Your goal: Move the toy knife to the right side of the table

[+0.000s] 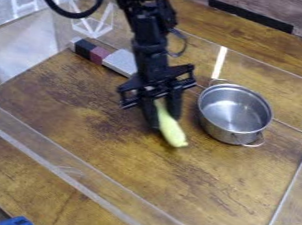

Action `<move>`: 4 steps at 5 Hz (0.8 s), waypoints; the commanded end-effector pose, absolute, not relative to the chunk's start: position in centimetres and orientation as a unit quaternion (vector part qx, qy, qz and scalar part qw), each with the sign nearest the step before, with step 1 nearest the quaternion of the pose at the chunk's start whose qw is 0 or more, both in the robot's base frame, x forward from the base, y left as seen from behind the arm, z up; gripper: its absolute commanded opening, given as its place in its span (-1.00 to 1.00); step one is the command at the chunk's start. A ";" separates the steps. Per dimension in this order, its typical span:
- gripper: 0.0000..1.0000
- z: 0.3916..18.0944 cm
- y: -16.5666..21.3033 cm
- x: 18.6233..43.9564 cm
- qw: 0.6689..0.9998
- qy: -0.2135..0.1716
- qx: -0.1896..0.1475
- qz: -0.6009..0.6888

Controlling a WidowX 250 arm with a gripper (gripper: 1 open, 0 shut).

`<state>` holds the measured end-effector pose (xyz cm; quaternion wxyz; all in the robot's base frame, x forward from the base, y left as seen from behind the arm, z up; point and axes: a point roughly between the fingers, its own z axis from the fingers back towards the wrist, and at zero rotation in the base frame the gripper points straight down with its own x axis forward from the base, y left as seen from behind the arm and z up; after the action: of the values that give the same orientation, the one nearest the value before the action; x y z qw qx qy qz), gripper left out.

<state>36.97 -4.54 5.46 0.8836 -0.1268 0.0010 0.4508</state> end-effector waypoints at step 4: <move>-1.00 11.7 -14.3 37.5 0.901 -0.107 -0.180 0.380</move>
<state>37.26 -13.90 7.51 0.9071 -0.1450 -0.0648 0.3897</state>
